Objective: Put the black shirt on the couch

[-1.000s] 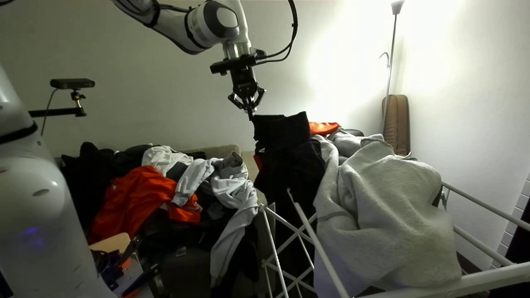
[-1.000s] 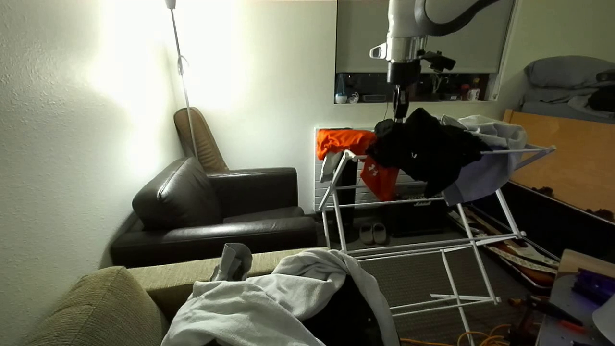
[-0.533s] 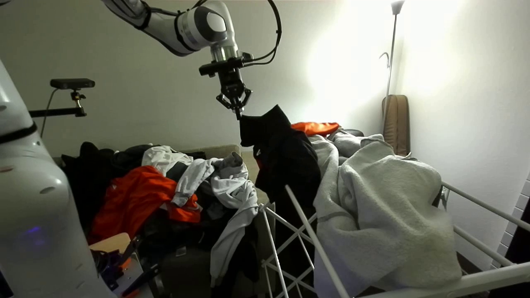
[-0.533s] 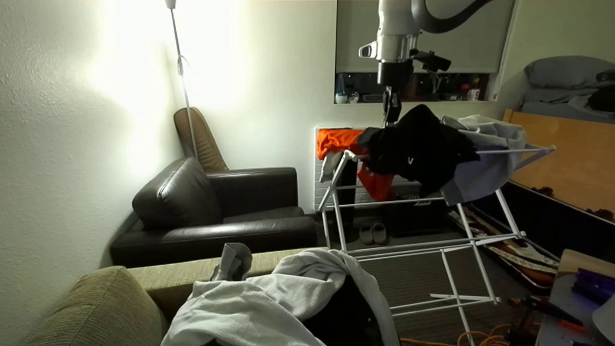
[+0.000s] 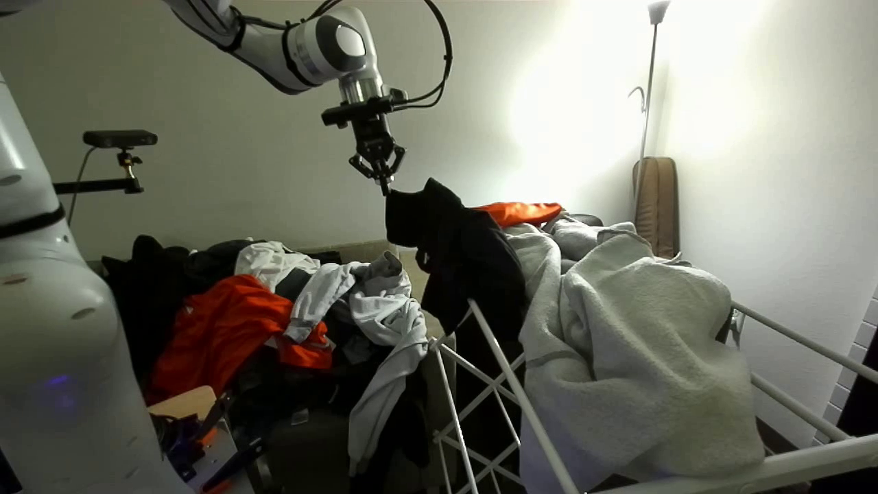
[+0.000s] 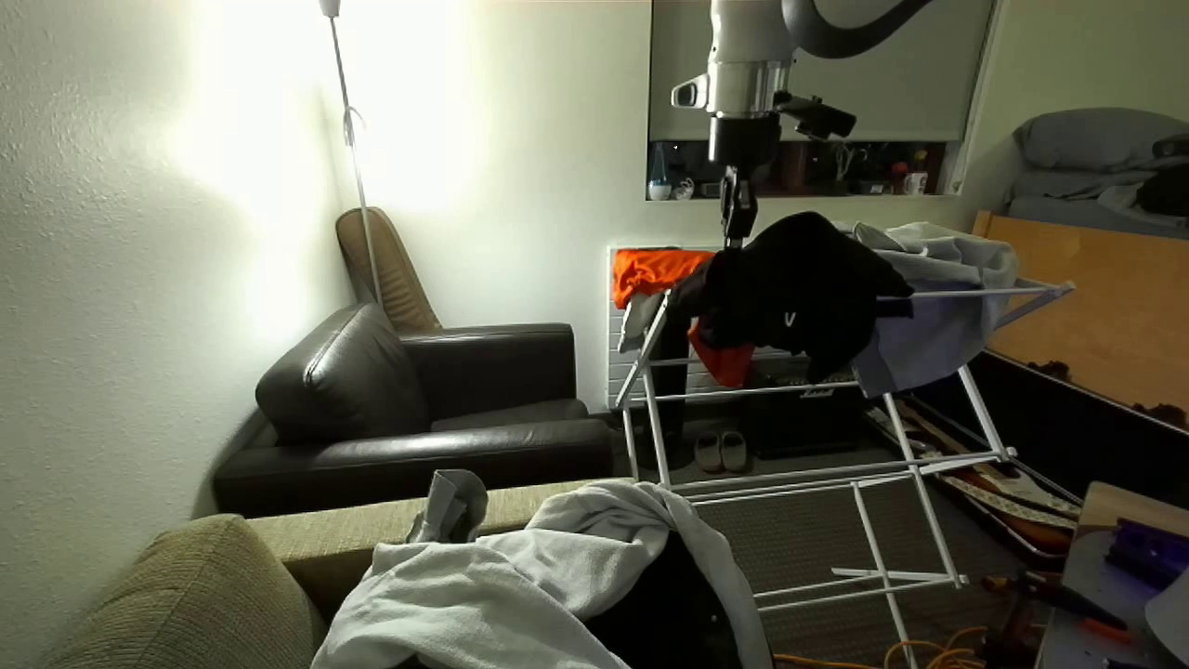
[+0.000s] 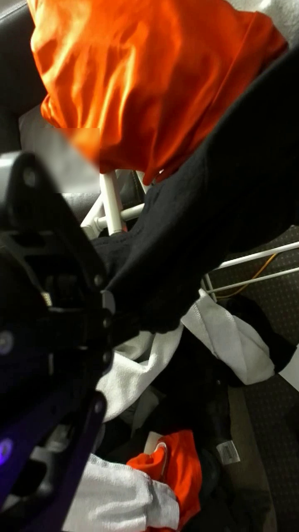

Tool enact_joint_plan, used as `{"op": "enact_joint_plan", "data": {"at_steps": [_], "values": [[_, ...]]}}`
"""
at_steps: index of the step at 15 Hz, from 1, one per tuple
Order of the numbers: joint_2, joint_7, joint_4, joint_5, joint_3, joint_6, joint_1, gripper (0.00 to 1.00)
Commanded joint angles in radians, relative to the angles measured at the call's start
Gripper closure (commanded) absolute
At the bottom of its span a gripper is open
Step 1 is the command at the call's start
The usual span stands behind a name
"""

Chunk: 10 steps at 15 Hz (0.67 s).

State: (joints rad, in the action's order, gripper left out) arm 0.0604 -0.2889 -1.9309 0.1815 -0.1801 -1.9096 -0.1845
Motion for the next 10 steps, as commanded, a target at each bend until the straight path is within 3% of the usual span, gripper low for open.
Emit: {"op": "enact_joint_plan", "data": {"at_steps": [1, 5, 8, 9, 10], "values": [[-0.038, 0.004, 0.052, -0.013, -0.020, 0.017, -0.019, 1.00], [-0.067, -0.052, 0.077, -0.038, -0.032, -0.009, -0.035, 1.00], [-0.066, -0.161, 0.084, -0.117, -0.022, -0.011, -0.023, 1.00], [-0.068, -0.075, 0.075, -0.061, -0.029, 0.000, -0.032, 0.99], [-0.068, -0.102, 0.078, -0.079, -0.026, 0.000, -0.029, 0.99]]}}
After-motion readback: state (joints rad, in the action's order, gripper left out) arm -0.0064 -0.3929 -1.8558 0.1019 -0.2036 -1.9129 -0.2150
